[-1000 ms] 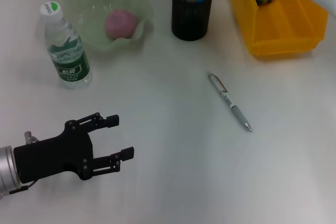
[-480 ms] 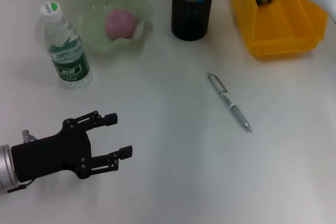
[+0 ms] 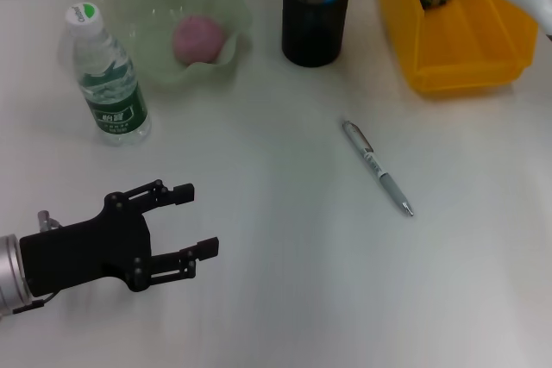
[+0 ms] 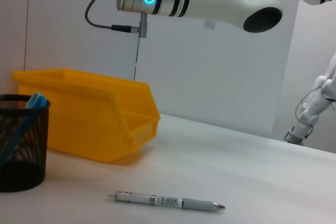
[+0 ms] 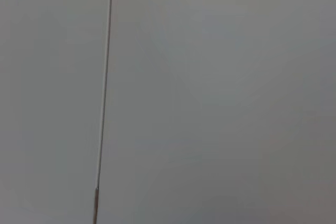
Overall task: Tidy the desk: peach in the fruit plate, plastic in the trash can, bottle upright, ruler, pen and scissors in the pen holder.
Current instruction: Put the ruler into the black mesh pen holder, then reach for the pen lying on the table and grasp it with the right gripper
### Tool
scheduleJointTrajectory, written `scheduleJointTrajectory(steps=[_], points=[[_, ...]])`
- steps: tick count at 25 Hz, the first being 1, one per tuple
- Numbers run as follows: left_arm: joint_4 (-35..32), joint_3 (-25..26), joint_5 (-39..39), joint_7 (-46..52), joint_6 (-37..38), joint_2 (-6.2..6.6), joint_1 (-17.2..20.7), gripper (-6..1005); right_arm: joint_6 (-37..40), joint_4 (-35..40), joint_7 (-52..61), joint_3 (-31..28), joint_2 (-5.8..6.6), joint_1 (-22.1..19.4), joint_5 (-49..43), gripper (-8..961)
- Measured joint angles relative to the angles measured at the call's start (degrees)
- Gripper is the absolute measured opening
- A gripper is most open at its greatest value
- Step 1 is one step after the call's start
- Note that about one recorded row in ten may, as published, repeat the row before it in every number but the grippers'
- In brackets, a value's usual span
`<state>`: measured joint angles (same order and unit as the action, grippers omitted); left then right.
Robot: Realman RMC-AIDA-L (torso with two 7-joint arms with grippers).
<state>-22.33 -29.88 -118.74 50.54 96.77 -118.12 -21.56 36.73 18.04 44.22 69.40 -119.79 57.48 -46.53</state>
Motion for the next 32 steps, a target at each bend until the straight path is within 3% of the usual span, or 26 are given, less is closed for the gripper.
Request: scheduleJointTrajectory(steps=[5,7,13,19,22,24,26,27,31,32], points=[[0.0,0.0,0.0,0.0,0.0,0.0,0.0,812,0.4,0.1,0.0,0.0,0.0,-0.1,0.1,698],[0.0,0.0,-0.1,-0.1,0.0,0.0,-0.1,812,1.4,0.6,0.7,-0.4,0.03,-0.7,0.3,698],[0.0,0.0,-0.3,-0.1,0.3,0.0,-0.1,812,10.5,8.0,14.7,0.4,0.91,-8.1,-2.3,698],[0.0,0.0,-0.3,0.0,0.5,0.0,0.0,812,22.8,24.8,38.2,0.1,3.09,-17.3,-19.9,699],[0.0,0.0,-0.2,0.0,0.5,0.0,0.0,812,27.9,32.3,51.2,-1.5,4.06,-18.8,-32.4,699],[0.1,0.0,-0.1,0.0,0.5,-0.03,0.0,812,32.2,37.3,60.8,-4.2,4.34,-18.1,-44.0,698],[0.1,0.0,-0.1,0.0,0.5,-0.06,0.1,812,38.3,41.0,71.4,-6.4,4.78,-14.9,-59.0,697],[0.2,0.0,-0.1,0.0,0.5,-0.07,0.1,812,38.3,41.0,71.4,-6.4,4.78,-14.9,-59.0,697],[0.2,0.1,0.0,0.0,0.5,-0.08,0.3,812,44.5,41.2,83.5,-6.4,5.35,-8.1,-77.2,695],[0.2,0.1,0.0,0.0,0.5,-0.08,0.3,812,46.2,40.0,87.3,-6.1,5.1,-4.9,-85.6,695]])
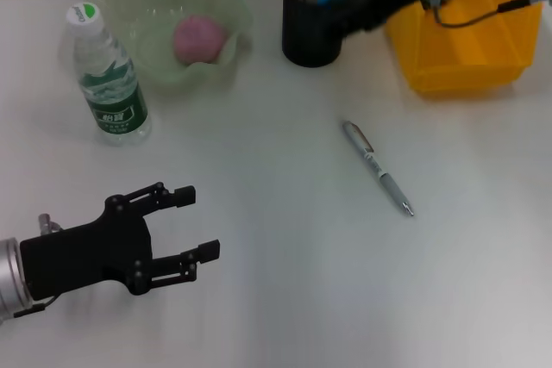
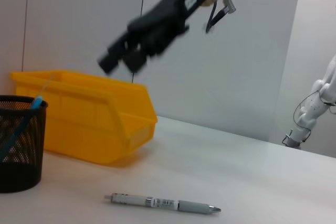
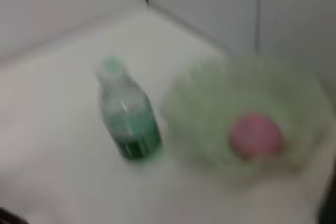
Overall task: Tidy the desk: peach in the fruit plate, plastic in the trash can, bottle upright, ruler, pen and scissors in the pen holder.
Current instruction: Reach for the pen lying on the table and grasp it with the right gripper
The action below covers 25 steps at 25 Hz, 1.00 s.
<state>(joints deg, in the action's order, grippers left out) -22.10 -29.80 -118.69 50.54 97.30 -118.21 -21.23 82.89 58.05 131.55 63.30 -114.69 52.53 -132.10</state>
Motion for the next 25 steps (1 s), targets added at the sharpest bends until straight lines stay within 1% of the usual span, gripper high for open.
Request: scheduleJointTrajectory(steps=[1,2,3,4,5,7,8,9,13,22,25], points=[[0.1,0.0,0.0,0.0,0.0,-0.01,0.0,812,0.0,0.0,0.0,0.0,0.0,0.0,0.0,694],[0.2,0.0,0.0,0.0,0.0,-0.01,0.0,812,0.6,-1.9,2.9,0.1,-1.04,2.6,-8.3,694],[0.2,0.0,0.0,-0.1,0.0,-0.01,0.0,812,0.6,-1.9,2.9,0.1,-1.04,2.6,-8.3,693],[0.2,0.1,0.0,-0.3,-0.1,-0.01,0.0,812,0.6,-3.5,5.0,0.1,-2.64,4.7,-16.2,692],[0.2,0.1,0.0,-0.4,-0.1,-0.01,0.0,812,0.6,-3.5,5.0,0.1,-2.64,4.7,-16.2,692],[0.3,0.2,0.0,-0.5,-0.1,-0.01,0.0,812,0.3,-4.5,6.4,0.3,-4.11,5.9,-22.0,690],[0.3,0.2,0.0,-0.5,-0.1,-0.02,0.0,812,0.0,-5.2,7.3,1.0,-4.54,6.3,-24.1,689],[0.3,0.2,0.0,-0.5,-0.2,-0.04,0.0,812,-0.3,-5.9,7.9,1.8,-4.7,6.6,-25.0,689],[0.3,0.3,0.0,-0.5,-0.1,-0.12,-0.1,812,-1.9,-11.1,11.6,6.6,-4.64,8.1,-25.7,689],[0.1,0.3,0.0,-0.5,0.0,-0.11,0.0,813,-1.5,-16.2,13.8,6.8,-4.71,8.8,-25.5,689],[0.1,0.3,0.0,-0.5,0.0,-0.09,0.0,813,-1.3,-16.7,14.2,7.0,-4.77,8.8,-25.5,668]])
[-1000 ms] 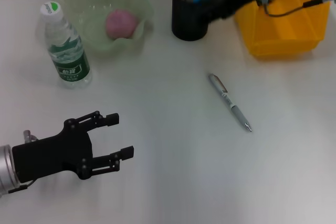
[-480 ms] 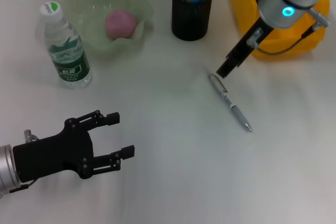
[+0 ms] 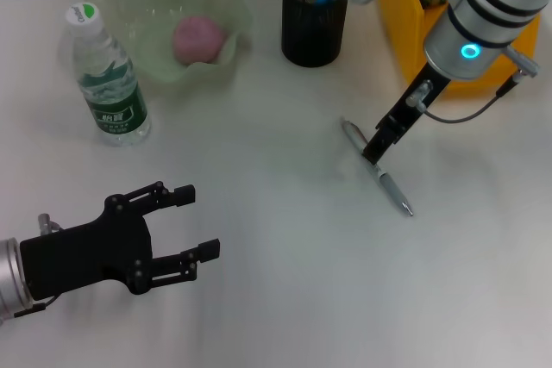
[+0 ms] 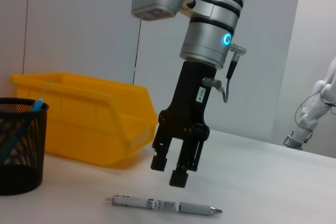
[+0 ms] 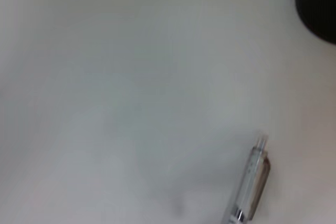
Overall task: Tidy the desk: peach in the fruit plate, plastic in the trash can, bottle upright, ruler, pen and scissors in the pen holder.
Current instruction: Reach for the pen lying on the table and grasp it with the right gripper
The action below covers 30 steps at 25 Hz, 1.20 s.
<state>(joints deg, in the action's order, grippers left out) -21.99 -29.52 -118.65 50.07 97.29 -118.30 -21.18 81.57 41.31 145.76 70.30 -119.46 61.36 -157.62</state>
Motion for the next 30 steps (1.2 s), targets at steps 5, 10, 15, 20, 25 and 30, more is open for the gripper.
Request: scheduleJointTrajectory(steps=[5,10,15,20,25,30], points=[[0.0,0.0,0.0,-0.1,0.0,0.0,0.0,813,-0.1,-2.2,0.2,0.4,-0.09,0.2,-0.1,634],[0.0,0.0,0.0,-0.1,0.0,0.0,0.0,813,-1.0,-3.9,0.2,1.2,-0.28,0.2,0.0,588],[-0.1,0.0,0.0,-0.1,0.0,0.0,0.0,813,-2.7,-5.1,-0.2,4.2,-0.38,-0.2,3.3,525],[-0.1,0.0,0.0,-0.1,0.0,0.0,0.0,813,-3.6,-5.3,-0.3,6.6,-0.38,-0.4,4.7,475],[-0.1,0.0,0.0,-0.1,0.0,0.0,0.0,813,-4.4,-5.5,0.6,7.8,-0.35,-0.4,4.6,432],[-0.1,0.1,0.1,-0.1,0.0,0.0,0.0,813,-4.8,-5.9,0.7,7.8,-0.25,-0.4,4.4,335]])
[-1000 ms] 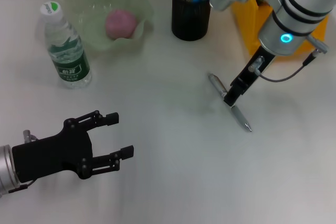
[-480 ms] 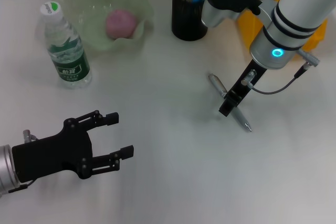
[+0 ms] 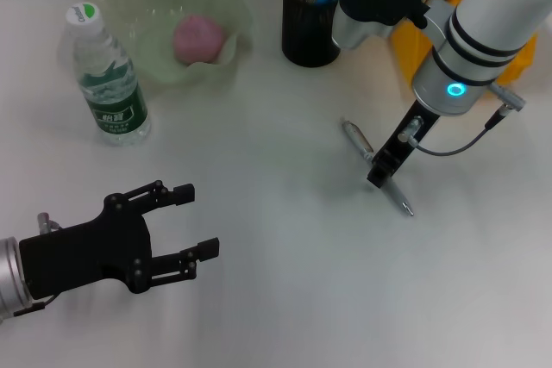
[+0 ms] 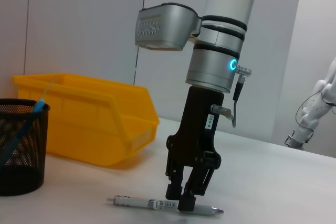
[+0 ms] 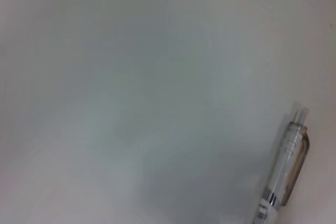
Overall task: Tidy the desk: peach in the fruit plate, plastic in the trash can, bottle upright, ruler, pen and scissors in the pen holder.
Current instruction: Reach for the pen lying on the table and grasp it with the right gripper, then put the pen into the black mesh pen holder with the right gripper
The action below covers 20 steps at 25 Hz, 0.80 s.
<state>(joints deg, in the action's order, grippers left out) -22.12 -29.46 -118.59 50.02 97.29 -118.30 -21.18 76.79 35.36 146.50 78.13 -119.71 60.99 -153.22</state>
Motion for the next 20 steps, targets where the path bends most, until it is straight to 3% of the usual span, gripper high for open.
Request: scheduleJointTrajectory(steps=[19,20], points=[[-0.1,0.0,0.0,0.2,-0.1,0.0,-0.1,812,-1.7,-1.7,-0.3,1.3,-0.1,-0.1,-0.2,319],[-0.1,0.0,0.0,0.2,-0.1,0.0,-0.1,812,-1.6,-1.4,-0.5,1.3,-0.03,-0.3,-0.1,276]])
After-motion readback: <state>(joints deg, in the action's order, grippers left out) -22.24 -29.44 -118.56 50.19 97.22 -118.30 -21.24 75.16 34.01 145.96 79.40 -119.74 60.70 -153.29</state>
